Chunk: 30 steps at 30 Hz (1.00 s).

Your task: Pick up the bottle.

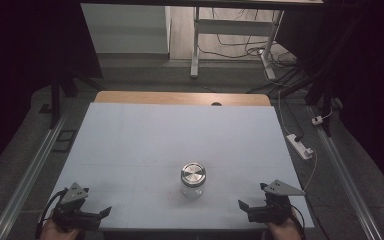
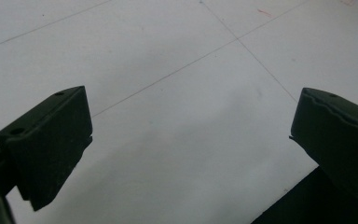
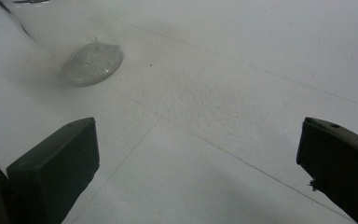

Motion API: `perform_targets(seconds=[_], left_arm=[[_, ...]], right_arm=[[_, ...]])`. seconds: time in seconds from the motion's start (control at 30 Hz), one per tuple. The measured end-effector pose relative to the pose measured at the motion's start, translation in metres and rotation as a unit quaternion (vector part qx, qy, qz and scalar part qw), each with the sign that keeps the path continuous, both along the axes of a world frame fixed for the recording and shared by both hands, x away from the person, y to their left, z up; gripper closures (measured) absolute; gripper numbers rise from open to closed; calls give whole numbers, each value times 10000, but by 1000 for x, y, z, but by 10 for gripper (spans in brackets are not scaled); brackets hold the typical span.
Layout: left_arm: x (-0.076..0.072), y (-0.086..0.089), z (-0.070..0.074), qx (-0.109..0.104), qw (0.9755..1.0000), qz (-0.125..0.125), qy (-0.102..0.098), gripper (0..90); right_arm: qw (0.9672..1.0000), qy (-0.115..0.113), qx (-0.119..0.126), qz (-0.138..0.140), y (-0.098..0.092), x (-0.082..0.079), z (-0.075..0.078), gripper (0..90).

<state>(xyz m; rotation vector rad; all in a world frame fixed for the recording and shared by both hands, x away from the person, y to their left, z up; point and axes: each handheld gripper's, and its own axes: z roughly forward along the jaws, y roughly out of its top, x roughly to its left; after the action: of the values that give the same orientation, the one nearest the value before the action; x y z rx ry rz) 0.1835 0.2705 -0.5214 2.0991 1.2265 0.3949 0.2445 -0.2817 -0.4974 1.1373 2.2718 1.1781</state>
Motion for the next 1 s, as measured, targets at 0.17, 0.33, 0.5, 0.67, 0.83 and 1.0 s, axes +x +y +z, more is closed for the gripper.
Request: perform_targets(seconds=[0.17, 0.33, 0.5, 0.67, 0.83, 1.0], left_arm=[[1, 1, 0, -98, 10000, 1, 15, 0], [2, -1, 0, -93, 9999, -64, 17, 0], [3, -2, -1, -54, 9999, -101, 71, 1], [4, -1, -1, -106, 9998, -130, 92, 5], [4, -1, -1, -119, 9998, -137, 109, 9], [4, -1, -1, -160, 9997, -143, 126, 9]], right_arm=[[9998, 81, 161, -14, -3, 1, 0, 0], [9998, 113, 144, 2, -2, 2, 0, 0], [9998, 144, 104, 46, -1, 2, 0, 0], [9999, 118, -80, 95, 3, 2, -1, 0], [9999, 82, -100, 18, 3, 1, 0, 0], [9999, 28, -140, 28, 4, 1, 0, 0]])
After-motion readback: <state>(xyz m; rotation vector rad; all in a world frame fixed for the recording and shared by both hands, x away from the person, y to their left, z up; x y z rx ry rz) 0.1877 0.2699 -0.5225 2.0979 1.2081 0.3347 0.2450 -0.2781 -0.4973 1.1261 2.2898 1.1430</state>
